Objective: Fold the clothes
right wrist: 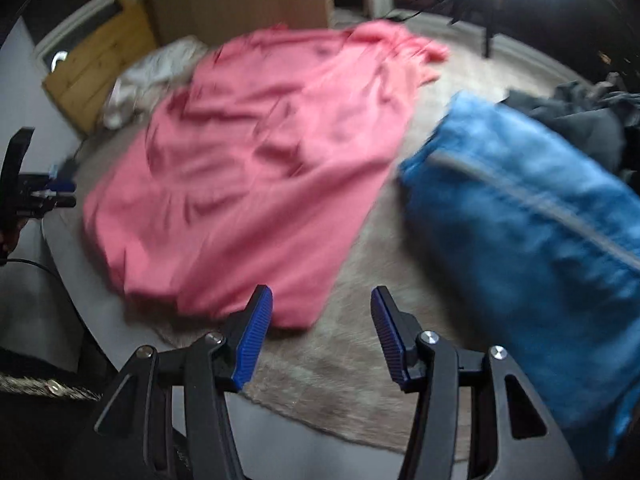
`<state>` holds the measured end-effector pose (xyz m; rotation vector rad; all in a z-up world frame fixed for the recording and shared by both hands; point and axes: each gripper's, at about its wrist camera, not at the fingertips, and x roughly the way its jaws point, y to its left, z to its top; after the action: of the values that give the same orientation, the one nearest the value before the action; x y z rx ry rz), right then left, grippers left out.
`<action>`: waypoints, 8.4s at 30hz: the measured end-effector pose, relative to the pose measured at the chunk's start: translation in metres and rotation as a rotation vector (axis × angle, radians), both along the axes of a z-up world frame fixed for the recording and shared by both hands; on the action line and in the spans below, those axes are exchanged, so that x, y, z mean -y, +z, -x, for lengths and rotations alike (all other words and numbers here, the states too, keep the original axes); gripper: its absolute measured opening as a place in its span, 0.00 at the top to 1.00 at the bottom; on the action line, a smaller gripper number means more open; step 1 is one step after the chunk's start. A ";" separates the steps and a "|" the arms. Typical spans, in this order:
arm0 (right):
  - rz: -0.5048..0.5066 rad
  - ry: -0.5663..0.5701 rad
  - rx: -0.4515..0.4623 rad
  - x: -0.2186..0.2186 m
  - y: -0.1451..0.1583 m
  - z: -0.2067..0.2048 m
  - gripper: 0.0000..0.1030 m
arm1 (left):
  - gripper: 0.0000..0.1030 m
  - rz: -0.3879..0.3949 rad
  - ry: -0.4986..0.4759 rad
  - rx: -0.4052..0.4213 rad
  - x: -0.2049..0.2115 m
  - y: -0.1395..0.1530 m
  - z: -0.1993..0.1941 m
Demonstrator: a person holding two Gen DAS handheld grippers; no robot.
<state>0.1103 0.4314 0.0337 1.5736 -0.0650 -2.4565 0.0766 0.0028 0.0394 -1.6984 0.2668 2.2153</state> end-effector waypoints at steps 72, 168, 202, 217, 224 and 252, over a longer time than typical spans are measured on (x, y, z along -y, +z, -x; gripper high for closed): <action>-0.133 -0.035 0.045 -0.061 -0.029 0.146 1.00 | 1.00 0.036 -0.083 -0.133 -0.039 0.004 0.196; 0.062 -0.177 -0.132 -0.084 0.117 0.046 0.63 | 0.77 0.149 -0.066 -0.233 -0.036 0.103 0.072; -0.169 -0.112 -0.008 -0.102 -0.001 0.304 0.97 | 1.00 0.280 -0.106 -0.151 -0.091 -0.033 0.341; -0.172 0.084 -0.076 -0.066 0.015 0.346 0.63 | 0.55 0.219 -0.281 -0.180 -0.133 -0.035 0.360; -0.089 0.108 -0.010 -0.068 -0.006 0.356 0.97 | 1.00 0.192 -0.306 -0.176 -0.135 -0.040 0.348; 0.095 -0.010 0.064 -0.131 0.027 0.244 0.70 | 0.75 0.057 -0.501 -0.229 -0.249 0.000 0.289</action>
<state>-0.1335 0.5623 0.0604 1.6145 -0.1969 -2.3732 -0.2122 0.2516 0.0395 -1.2251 0.7300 2.0240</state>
